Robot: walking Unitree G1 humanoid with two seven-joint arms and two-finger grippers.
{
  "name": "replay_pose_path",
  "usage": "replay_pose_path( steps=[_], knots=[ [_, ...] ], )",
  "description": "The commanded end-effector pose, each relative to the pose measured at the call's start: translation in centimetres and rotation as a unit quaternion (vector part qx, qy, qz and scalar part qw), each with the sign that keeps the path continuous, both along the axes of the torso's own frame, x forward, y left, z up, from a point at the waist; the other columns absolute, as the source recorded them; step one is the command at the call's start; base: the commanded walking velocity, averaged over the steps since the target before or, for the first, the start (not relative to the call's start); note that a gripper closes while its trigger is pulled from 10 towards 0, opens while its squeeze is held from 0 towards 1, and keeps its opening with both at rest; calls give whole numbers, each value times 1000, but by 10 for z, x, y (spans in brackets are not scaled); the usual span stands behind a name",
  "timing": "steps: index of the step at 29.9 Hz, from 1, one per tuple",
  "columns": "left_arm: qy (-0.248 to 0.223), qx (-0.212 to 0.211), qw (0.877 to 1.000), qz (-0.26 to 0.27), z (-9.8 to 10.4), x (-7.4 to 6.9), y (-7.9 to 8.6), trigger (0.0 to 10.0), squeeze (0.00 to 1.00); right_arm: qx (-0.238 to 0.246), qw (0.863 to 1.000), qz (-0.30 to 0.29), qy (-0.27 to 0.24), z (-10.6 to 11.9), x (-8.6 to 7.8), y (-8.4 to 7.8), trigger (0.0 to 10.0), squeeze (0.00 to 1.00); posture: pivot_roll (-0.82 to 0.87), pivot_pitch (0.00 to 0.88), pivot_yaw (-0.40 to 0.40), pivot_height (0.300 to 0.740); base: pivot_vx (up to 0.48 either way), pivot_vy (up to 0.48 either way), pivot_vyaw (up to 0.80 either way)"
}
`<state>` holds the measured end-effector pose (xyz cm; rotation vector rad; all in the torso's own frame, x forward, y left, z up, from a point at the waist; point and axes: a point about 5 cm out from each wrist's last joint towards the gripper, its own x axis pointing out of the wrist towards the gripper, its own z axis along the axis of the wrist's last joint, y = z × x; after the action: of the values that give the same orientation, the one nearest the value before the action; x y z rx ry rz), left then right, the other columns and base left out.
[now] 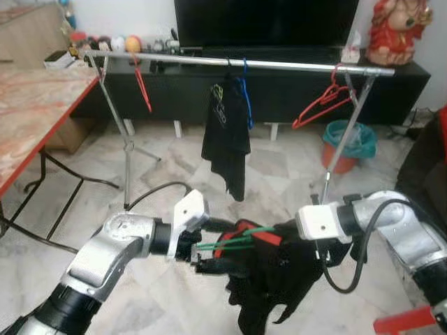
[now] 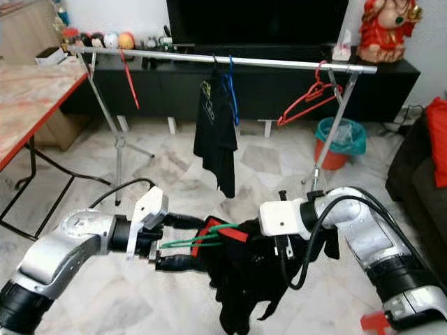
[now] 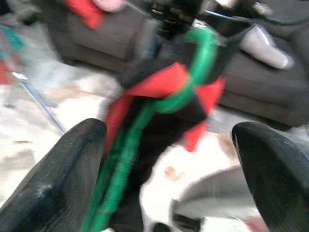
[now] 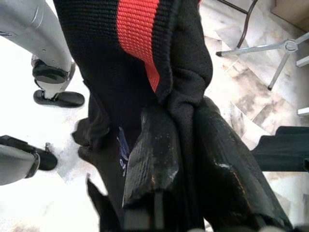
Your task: Hang hanger
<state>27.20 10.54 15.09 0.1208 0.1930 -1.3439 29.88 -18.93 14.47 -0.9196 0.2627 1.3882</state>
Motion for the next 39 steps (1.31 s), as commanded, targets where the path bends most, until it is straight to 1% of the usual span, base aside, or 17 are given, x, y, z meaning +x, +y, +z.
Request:
replay_pose_path(
  steps=[1, 5, 8, 10, 11, 13, 15, 18, 19, 20, 25, 28, 29, 30, 33, 36, 39],
  knots=[
    [-26, -3, 998, 48, 7, 10, 9, 10000, 0, 17, 999, -12, -28, 8, 4, 1, 10000, 0, -24, 0, 47, 740, 0, 0, 0],
    [-61, -38, 980, 183, 11, 26, 26, 10000, 0, 69, 993, -75, -51, 8, 10, 1, 10000, 0, -27, 0, 40, 740, 0, 0, 0],
    [-69, -48, 970, 230, 11, 30, 33, 10000, 0, 91, 988, -101, -67, 9, 13, 0, 10000, 0, -27, 0, 40, 740, 0, 0, 0],
    [-81, -59, 938, 333, 7, 33, 54, 10000, 0, 147, 960, -217, -93, 5, 22, -7, 10000, 0, -24, 0, 37, 740, 0, 0, 0],
    [-81, -59, 938, 333, 7, 33, 54, 10000, 0, 147, 960, -217, -93, 5, 22, -7, 10000, 0, -24, 0, 37, 740, 0, 0, 0],
    [-89, -68, 892, 439, 1, 31, 78, 10000, 0, 183, 916, -340, -109, -10, 24, -19, 10000, 0, -22, 0, 37, 740, 0, 0, 0],
    [-92, -70, 882, 457, 0, 30, 82, 10000, 0, 188, 907, -361, -108, -15, 23, -21, 10000, 0, -22, 0, 37, 740, 0, 0, 0],
    [-104, -85, 845, 518, 1, 29, 96, 10000, 0, 207, 887, -403, -83, -30, 18, -18, 10000, 0, -26, 0, 33, 740, 0, 0, 0],
    [-108, -103, 825, 545, 2, 29, 100, 10000, 0, 214, 885, -408, -65, -39, 14, -11, 10000, 0, -26, 0, 32, 740, 0, 0, 0],
    [-110, -114, 819, 551, 4, 28, 100, 10000, 0, 215, 891, -397, -54, -43, 10, -6, 10000, 0, -21, 0, 28, 740, 0, 0, 0],
    [-111, -146, 811, 556, 6, 25, 93, 10000, 0, 235, 888, -393, -44, -54, 3, 14, 10000, 0, -16, 0, 22, 740, 0, 0, 0],
    [-107, -143, 812, 555, 1, 21, 86, 10000, 0, 254, 863, -433, -57, -56, 5, 20, 10000, 0, -18, 0, 21, 740, 0, 0, 0],
    [-98, -134, 812, 560, -11, 13, 78, 10000, 0, 278, 821, -491, -91, -54, 9, 20, 10000, 0, -13, 0, 17, 740, 0, 0, 0],
    [-98, -134, 812, 560, -11, 13, 78, 10000, 0, 278, 821, -491, -91, -54, 9, 20, 10000, 0, -13, 0, 17, 740, 0, 0, 0],
    [-99, -117, 796, 585, -24, 5, 70, 10000, 0, 330, 741, -576, -106, -54, 7, 14, 10000, 0, -12, 0, 7, 740, 0, 0, 0],
    [-94, -123, 790, 593, -26, 4, 67, 10000, 0, 344, 725, -587, -103, -55, 4, 15, 10000, 0, -12, 0, 3, 740, 0, 0, 0],
    [-93, -123, 796, 585, -27, 3, 61, 10000, 0, 348, 733, -575, -101, -53, 4, 23, 10000, 0, -12, 0, -3, 740, 0, 0, 0]
  ],
)
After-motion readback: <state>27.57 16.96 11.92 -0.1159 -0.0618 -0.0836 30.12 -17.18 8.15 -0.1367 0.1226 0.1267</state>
